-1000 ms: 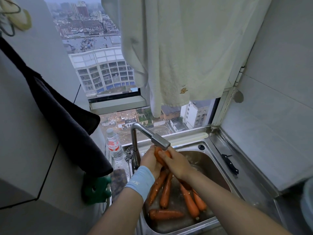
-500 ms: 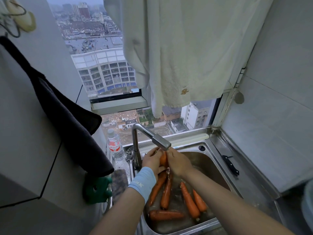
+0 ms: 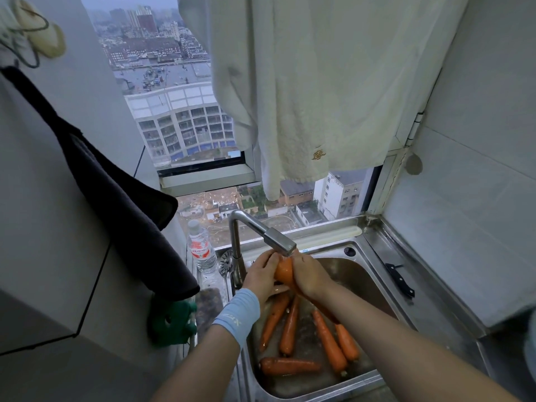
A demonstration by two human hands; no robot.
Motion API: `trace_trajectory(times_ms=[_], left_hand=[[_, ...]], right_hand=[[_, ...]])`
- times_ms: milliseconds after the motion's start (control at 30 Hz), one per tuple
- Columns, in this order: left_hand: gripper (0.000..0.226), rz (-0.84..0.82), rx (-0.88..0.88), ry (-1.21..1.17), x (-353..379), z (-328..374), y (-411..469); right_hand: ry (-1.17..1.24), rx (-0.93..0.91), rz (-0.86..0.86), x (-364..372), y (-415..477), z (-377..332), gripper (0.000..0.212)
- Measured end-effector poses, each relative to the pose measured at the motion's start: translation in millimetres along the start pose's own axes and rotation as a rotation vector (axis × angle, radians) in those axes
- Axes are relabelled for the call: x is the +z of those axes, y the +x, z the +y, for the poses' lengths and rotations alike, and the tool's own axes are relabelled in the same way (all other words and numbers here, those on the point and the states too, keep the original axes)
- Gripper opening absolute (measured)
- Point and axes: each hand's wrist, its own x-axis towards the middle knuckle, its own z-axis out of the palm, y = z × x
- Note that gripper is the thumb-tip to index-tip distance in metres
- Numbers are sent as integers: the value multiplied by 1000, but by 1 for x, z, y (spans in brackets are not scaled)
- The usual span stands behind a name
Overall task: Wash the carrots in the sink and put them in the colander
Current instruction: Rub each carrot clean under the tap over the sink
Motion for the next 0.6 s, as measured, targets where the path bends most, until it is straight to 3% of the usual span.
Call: trace_trajectory(times_ms=[67,133,200,300,400,500,600], left_hand=[[16,167,7,85,2,3,6],[27,270,21,114,1,8,11],[29,242,29,113,1,10,11],[16,71,33,210,6,7,6],[45,-71,47,306,3,-6,10],[41,-49,17,88,2,-8,12],[35,77,-49,62,0,-4,17]], right_hand=[[-50,-63,-16,3,-6,1,40],[-90,-96,-35,6,-10,2,45],[-117,-120,-31,5,-11,2,47],[-134,-110,-4,-2,-4,-1,29],[-142,-87,21,-9,2,-3,39],[-132,-107,13,-10,5,-2,39],[-309,-128,-27,-8,-1,4,35]])
